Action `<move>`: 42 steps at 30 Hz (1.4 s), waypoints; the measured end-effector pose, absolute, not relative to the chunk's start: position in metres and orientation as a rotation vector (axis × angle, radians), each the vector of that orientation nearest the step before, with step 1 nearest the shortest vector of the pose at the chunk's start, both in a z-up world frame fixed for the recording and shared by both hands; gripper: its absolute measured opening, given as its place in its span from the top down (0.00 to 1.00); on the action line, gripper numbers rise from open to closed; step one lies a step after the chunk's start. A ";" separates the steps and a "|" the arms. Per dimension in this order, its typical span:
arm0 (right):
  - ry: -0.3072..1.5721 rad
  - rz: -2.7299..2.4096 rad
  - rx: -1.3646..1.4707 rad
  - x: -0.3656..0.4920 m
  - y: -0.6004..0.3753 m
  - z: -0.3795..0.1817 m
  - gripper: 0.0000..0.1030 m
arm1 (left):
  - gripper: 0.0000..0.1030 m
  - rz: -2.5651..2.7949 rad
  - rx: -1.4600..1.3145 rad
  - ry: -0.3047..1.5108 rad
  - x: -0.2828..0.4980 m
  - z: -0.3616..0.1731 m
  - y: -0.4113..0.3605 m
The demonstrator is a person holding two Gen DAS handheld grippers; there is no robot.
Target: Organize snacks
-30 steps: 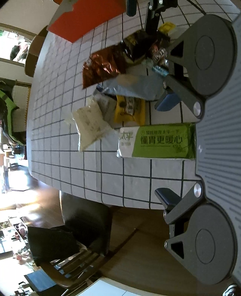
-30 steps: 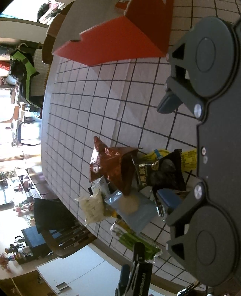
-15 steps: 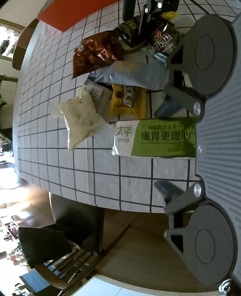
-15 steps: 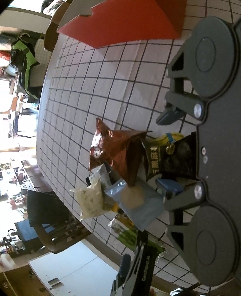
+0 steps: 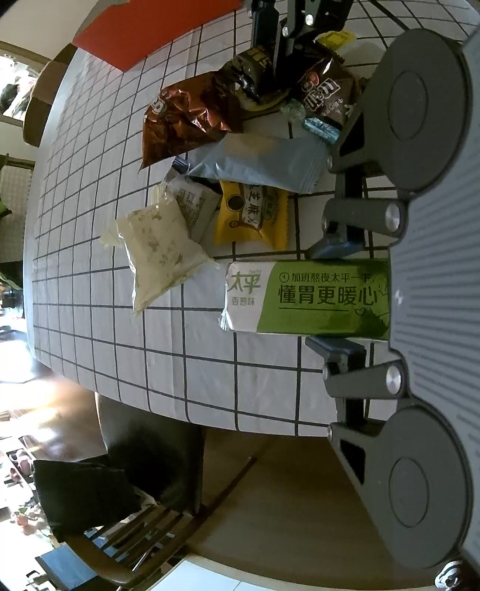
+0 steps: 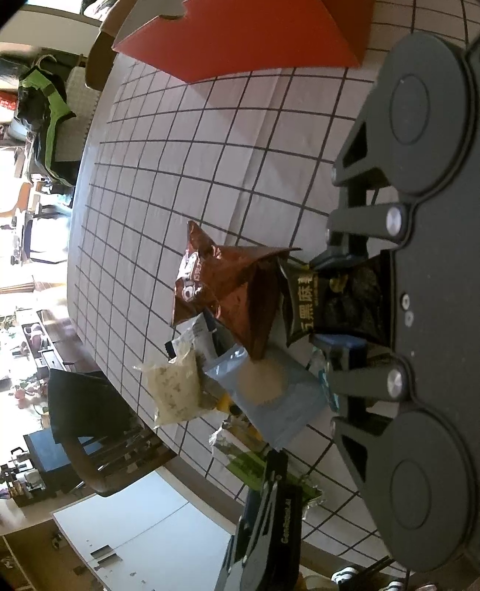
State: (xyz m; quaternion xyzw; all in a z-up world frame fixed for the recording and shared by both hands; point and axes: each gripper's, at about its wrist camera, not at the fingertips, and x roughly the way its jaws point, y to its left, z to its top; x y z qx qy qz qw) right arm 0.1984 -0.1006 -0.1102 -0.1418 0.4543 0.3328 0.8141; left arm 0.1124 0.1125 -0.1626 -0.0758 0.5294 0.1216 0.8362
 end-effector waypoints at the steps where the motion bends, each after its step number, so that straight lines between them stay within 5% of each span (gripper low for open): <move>1: 0.968 0.711 -0.299 0.198 -0.101 -0.110 0.69 | 0.59 0.256 -0.162 1.120 0.112 -0.162 0.113; 23: 0.935 0.734 -0.198 0.180 -0.130 -0.071 0.72 | 0.59 0.236 -0.181 1.050 0.089 -0.121 0.100; 42: 0.829 0.618 -0.132 0.196 -0.224 -0.001 0.71 | 0.59 0.065 -0.090 0.946 0.123 -0.046 -0.001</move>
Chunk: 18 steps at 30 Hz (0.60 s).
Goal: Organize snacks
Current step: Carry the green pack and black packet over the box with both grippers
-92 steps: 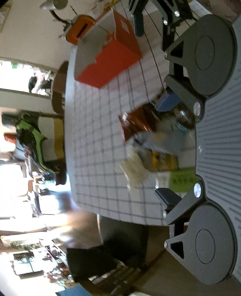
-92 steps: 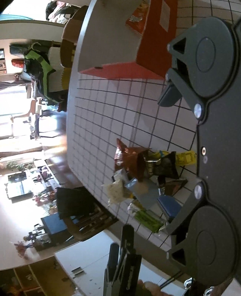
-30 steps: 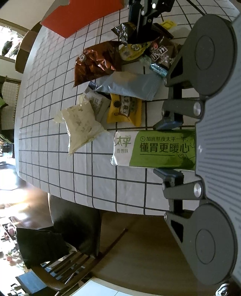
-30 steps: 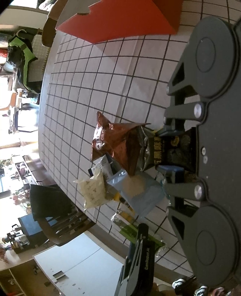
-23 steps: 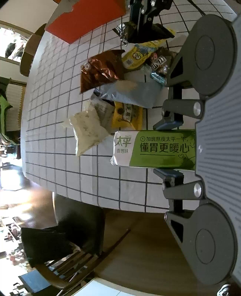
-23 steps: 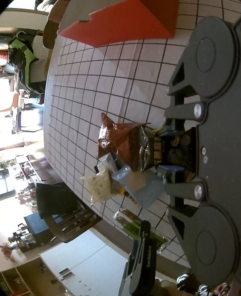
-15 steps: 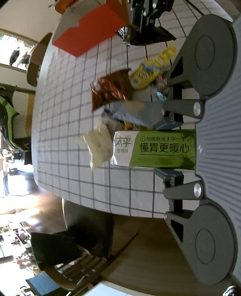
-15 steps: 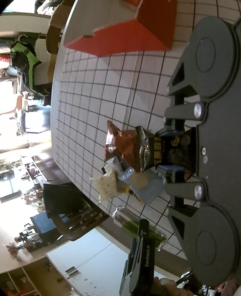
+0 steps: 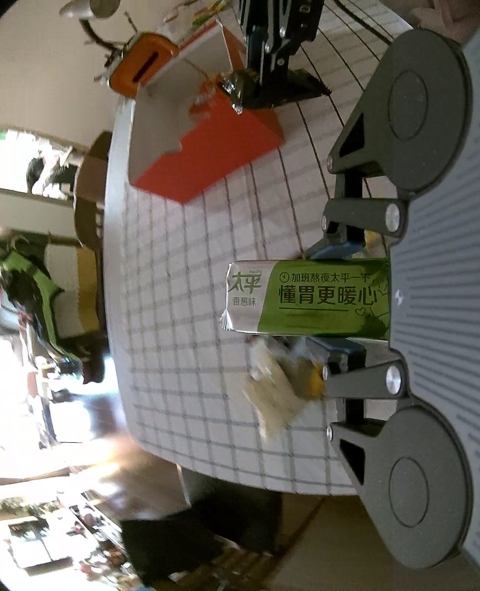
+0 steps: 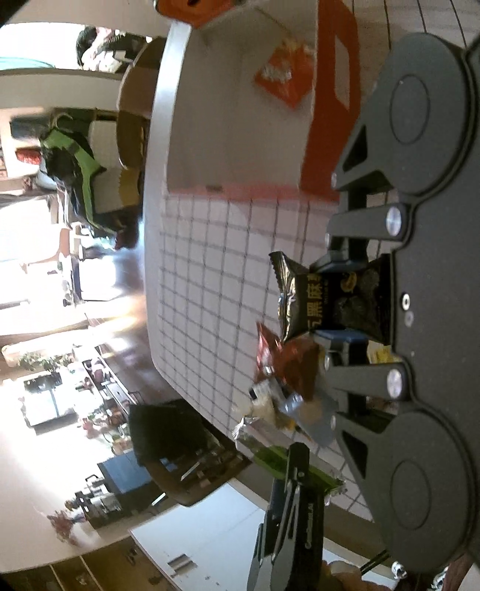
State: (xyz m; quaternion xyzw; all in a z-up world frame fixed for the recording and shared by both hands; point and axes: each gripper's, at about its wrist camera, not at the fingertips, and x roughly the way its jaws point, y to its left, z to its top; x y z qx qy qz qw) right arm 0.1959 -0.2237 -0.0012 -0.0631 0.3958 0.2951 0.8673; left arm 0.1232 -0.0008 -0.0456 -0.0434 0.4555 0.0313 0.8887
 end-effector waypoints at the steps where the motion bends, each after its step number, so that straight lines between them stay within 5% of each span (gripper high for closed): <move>1: 0.824 0.608 -0.132 0.199 -0.229 0.002 0.71 | 0.60 0.058 -0.085 0.942 0.127 -0.043 -0.006; 18: 0.773 0.509 -0.118 0.262 -0.315 0.021 0.72 | 0.60 -0.071 -0.007 0.898 0.212 -0.013 -0.123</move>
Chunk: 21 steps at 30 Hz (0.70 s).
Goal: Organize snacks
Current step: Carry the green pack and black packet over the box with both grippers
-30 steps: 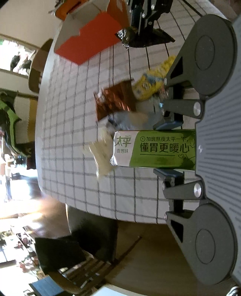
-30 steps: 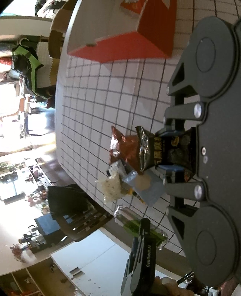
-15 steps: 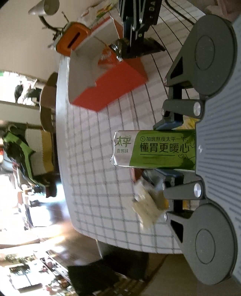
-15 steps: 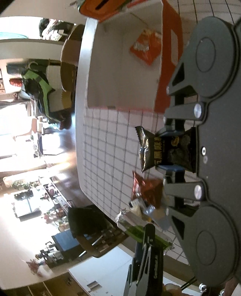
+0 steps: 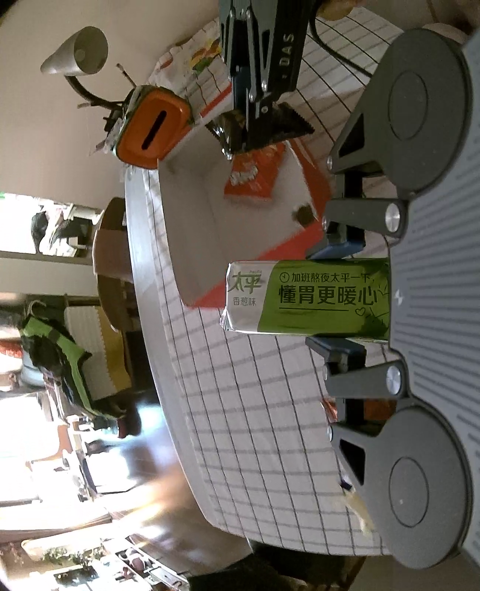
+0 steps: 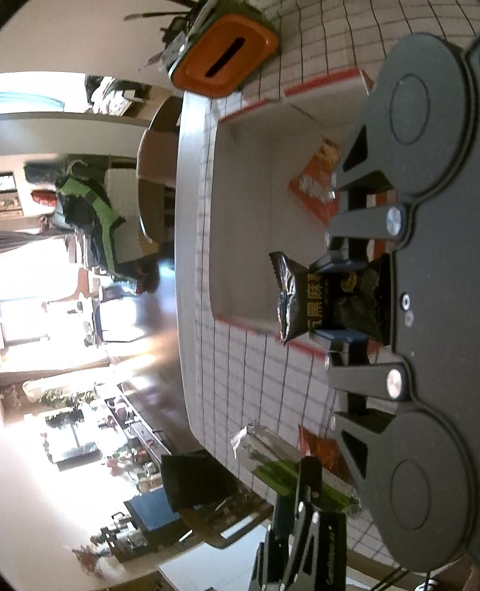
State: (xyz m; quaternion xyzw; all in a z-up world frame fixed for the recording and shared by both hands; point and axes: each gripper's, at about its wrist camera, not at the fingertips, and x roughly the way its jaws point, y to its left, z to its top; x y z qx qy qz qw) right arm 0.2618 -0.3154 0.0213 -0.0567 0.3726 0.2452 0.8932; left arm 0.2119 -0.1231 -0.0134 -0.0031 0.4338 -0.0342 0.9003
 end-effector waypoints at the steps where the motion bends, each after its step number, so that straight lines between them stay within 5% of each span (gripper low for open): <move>1: 0.779 0.504 -0.117 0.267 -0.319 0.020 0.72 | 0.60 -0.076 -0.004 0.900 0.217 -0.014 -0.128; 21: 0.901 0.430 -0.192 0.372 -0.377 -0.032 0.72 | 0.60 -0.029 0.007 1.124 0.356 -0.074 -0.214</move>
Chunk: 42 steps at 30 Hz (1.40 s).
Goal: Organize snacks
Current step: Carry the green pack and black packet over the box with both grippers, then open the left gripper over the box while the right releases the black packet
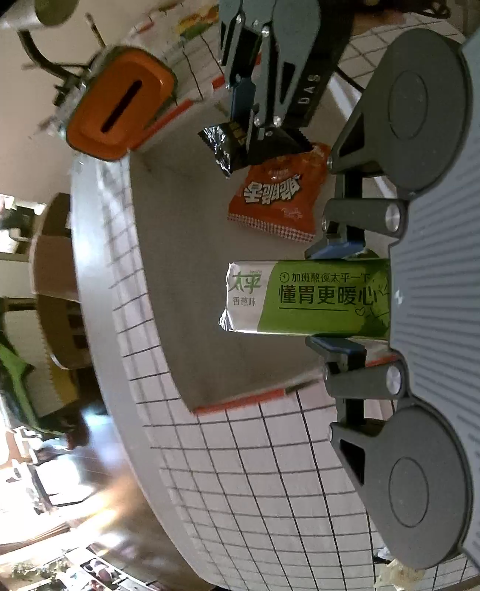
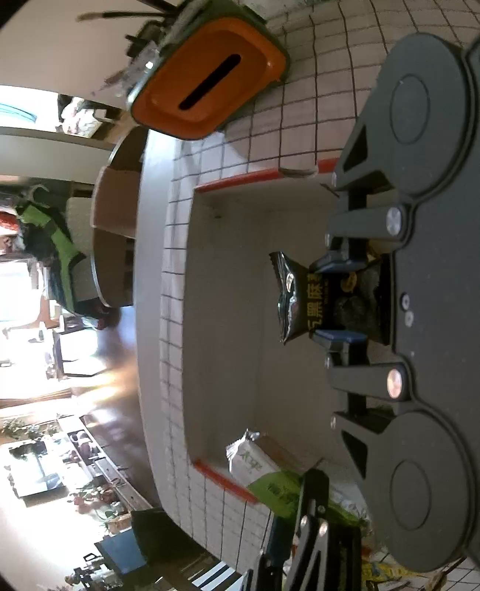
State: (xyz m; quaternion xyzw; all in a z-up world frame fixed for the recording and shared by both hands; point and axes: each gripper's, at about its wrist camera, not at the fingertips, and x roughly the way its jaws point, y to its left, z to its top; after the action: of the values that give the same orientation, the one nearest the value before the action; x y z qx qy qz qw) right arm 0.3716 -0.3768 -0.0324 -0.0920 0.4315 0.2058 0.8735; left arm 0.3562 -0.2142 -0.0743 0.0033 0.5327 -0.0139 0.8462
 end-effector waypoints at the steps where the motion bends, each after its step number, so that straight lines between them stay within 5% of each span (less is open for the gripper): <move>1: 0.912 0.433 -0.194 0.374 -0.377 -0.036 0.72 | 0.60 -0.021 0.020 1.133 0.361 -0.078 -0.217; 15: 0.972 0.506 -0.342 0.379 -0.361 -0.058 0.72 | 0.59 0.046 0.170 1.286 0.399 -0.131 -0.235; 29: 1.005 0.538 -0.273 0.387 -0.371 -0.056 0.70 | 0.58 0.029 0.157 1.249 0.399 -0.126 -0.239; 35: 1.001 0.544 -0.231 0.384 -0.376 -0.050 0.66 | 0.49 0.020 0.133 1.206 0.387 -0.110 -0.233; 42: 0.965 0.533 -0.182 0.375 -0.381 -0.033 0.49 | 0.43 0.005 0.100 1.131 0.369 -0.085 -0.223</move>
State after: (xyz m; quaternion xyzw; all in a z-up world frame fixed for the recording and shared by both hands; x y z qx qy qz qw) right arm 0.3748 -0.3808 -0.0327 -0.0862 0.4576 0.2528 0.8481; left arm 0.3692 -0.2231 -0.0855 0.0474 0.5356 0.0025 0.8432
